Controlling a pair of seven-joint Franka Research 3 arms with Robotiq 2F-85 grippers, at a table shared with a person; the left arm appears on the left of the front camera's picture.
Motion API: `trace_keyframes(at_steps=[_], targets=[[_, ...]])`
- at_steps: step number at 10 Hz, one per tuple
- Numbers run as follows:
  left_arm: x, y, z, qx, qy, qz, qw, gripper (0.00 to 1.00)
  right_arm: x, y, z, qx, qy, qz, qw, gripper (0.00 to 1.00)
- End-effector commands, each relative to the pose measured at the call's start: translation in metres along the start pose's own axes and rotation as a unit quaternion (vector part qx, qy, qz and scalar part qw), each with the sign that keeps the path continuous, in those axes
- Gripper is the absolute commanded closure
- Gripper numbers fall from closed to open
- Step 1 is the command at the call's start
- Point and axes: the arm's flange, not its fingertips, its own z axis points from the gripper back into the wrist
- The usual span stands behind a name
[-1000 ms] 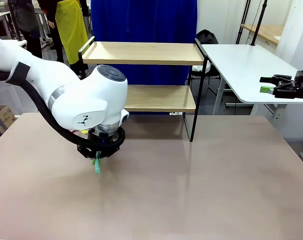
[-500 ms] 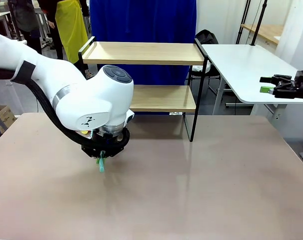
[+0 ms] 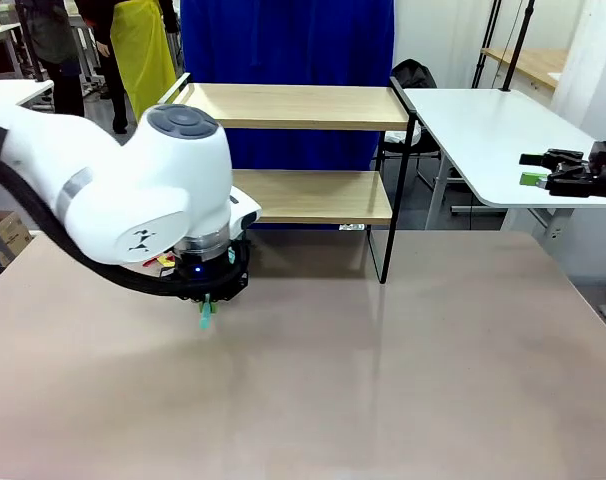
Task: Clean the shelf.
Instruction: Clean the specific section of the Shelf indicated by the human with the Duster.
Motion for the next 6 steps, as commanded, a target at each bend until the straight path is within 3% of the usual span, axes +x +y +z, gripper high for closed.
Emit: trace_keyframes(at_steps=[1,4,6], targets=[[-0.010,0.029,0.020,-0.026,0.004,-0.050,0.998,0.87,0.003,0.001,-0.001,-0.001,0.005,-0.003,1.000,0.00],[-0.019,0.061,0.044,-0.087,0.034,-0.161,0.983,0.87,0.003,0.001,-0.001,-0.001,0.005,-0.003,1.000,0.00],[-0.026,0.089,0.054,-0.139,0.046,-0.254,0.956,0.87,0.003,0.001,-0.001,-0.001,0.005,-0.003,1.000,0.00]])
